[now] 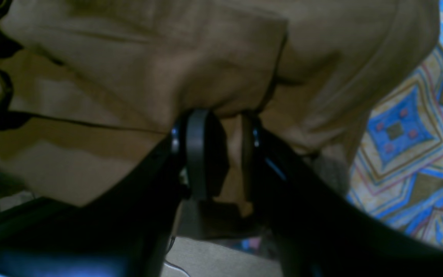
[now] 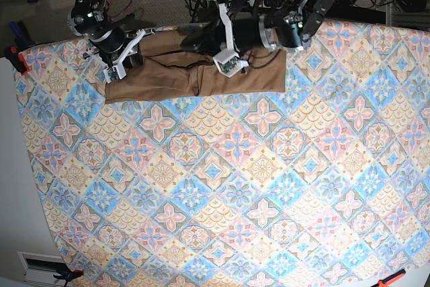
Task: Layout the t-shirt on the table in an organized manner, then fold the t-shirt properly
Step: 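Press and smooth the folded end onto the strip with the left gripper, then grasp the strip's two ends with both grippers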
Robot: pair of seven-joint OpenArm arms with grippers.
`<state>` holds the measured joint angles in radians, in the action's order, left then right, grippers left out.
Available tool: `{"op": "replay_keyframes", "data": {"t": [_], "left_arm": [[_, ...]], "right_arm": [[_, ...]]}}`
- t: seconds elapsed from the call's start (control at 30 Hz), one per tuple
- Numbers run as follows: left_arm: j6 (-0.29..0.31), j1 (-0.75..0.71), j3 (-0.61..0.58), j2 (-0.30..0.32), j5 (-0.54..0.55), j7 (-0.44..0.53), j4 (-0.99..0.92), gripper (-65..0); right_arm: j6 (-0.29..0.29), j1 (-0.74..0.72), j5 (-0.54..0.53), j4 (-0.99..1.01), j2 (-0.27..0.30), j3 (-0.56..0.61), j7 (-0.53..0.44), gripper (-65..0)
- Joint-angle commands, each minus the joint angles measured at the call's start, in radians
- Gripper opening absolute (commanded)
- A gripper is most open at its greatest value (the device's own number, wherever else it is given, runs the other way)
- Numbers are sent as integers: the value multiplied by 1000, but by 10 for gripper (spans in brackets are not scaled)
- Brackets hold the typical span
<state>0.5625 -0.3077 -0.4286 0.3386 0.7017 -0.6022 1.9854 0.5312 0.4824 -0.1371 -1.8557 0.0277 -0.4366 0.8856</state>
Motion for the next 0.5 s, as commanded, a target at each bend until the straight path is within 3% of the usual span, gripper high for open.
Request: {"op": "replay_keyframes", "data": {"t": [0.0,0.2,0.47], "left_arm": [[12,2,-2,0,17,18,41,-650],[12,5,84,-2,25,20,85,-564],[18,-186,465,-8,26,21,85,-565]], "right_arm": [[2,0,-6,-15,5,-3,-6,-514],[2,0,-6,-15,5,-3,-6,-514],[2,0,-6,-15,5,-11,-9,-514]]}}
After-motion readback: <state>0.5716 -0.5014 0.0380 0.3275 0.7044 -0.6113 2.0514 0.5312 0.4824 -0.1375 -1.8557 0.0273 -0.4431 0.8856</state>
